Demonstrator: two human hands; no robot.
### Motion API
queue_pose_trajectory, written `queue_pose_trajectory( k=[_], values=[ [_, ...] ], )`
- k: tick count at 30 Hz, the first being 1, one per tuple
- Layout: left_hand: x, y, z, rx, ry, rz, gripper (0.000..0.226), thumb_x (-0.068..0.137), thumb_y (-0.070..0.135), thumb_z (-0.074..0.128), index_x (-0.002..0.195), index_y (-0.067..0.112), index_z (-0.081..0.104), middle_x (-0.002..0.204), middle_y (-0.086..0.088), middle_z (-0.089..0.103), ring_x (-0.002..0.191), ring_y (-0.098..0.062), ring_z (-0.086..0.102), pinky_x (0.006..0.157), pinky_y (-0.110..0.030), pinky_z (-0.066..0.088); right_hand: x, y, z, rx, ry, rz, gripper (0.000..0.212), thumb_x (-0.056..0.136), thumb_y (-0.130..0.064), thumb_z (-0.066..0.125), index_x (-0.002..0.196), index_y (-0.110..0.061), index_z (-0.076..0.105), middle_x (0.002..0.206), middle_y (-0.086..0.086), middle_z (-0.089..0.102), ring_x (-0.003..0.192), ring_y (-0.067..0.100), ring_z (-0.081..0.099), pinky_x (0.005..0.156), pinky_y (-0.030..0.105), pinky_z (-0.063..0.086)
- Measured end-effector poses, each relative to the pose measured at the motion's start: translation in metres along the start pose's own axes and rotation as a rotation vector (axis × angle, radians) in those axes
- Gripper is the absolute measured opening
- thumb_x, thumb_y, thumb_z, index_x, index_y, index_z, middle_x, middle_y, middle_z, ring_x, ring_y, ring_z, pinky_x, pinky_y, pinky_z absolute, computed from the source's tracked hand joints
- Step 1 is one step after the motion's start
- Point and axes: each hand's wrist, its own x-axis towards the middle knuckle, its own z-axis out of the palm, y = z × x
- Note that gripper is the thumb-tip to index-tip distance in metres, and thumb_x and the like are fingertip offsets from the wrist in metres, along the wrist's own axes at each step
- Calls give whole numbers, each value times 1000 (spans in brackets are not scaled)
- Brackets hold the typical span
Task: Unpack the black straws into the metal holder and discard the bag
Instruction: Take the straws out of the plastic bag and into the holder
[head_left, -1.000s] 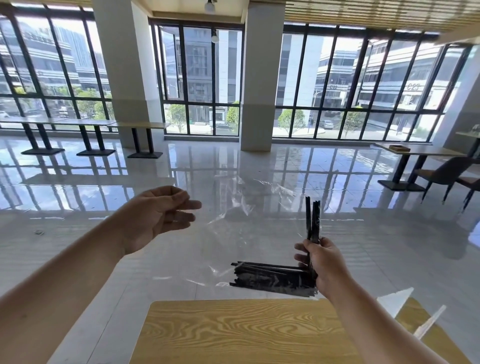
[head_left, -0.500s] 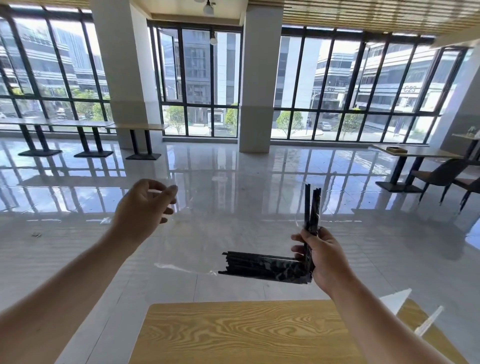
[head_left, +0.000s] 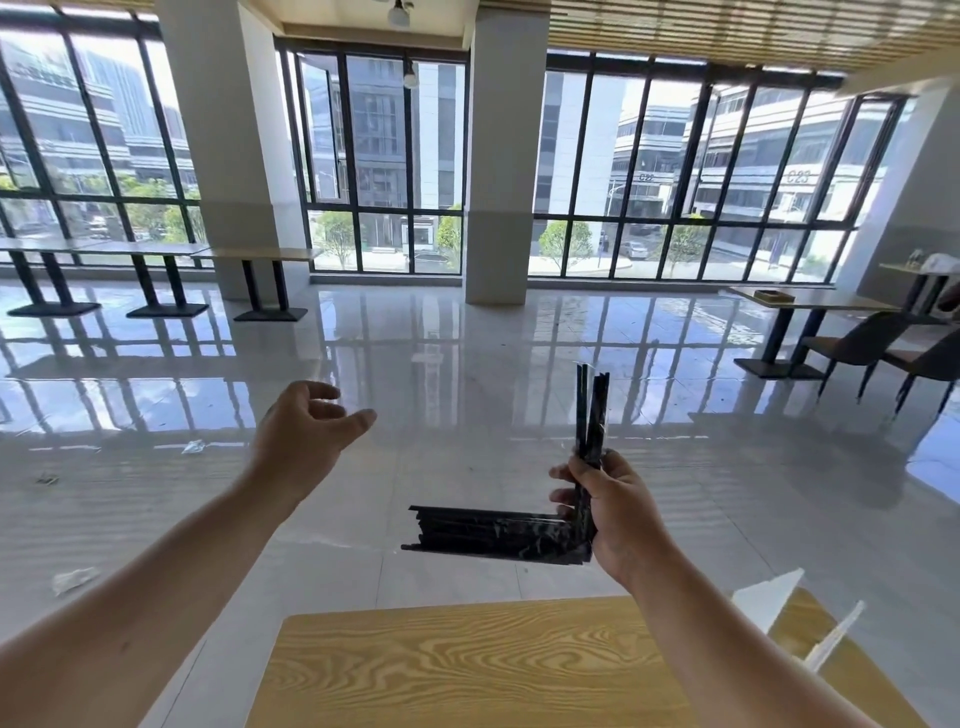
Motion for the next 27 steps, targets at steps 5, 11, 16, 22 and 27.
queue_pose_trajectory(
  k=[5,11,16,22,27],
  values=[
    [7,2,1,-56,-138,-52,19,93,36,80,101,19,77,99,-6,77,90,-25,68,71,-30,48,2,-3,-1,-10,-21,-4,5,105,-8,63,104,-13,63,84,10,78,59,21,69,51,30,52],
    [3,16,-7,-81,-238,28,21,97,37,75,86,20,79,87,-9,78,84,-20,69,78,-34,50,9,-2,-14,-99,121,-25,3,106,-10,62,105,-13,63,79,3,80,56,14,70,56,31,52],
    [0,29,-10,-270,-347,26,20,105,22,63,97,9,75,85,-22,79,69,-24,78,70,-31,67,13,0,-16,-83,133,-21,6,106,-10,62,101,-14,63,81,4,80,57,13,70,53,28,53],
    [7,11,-23,-206,-85,106,31,102,39,55,89,21,76,80,-3,78,73,-22,71,69,-37,57,10,-7,-12,-49,78,-17,9,106,-10,61,99,-15,62,81,4,79,58,16,69,62,35,50],
    [21,-12,-35,6,139,95,31,86,39,72,115,32,61,110,4,71,93,-24,71,71,-39,56,1,-19,-7,-4,39,4,9,105,-7,62,99,-14,63,79,7,78,58,19,67,60,33,49]
  ],
)
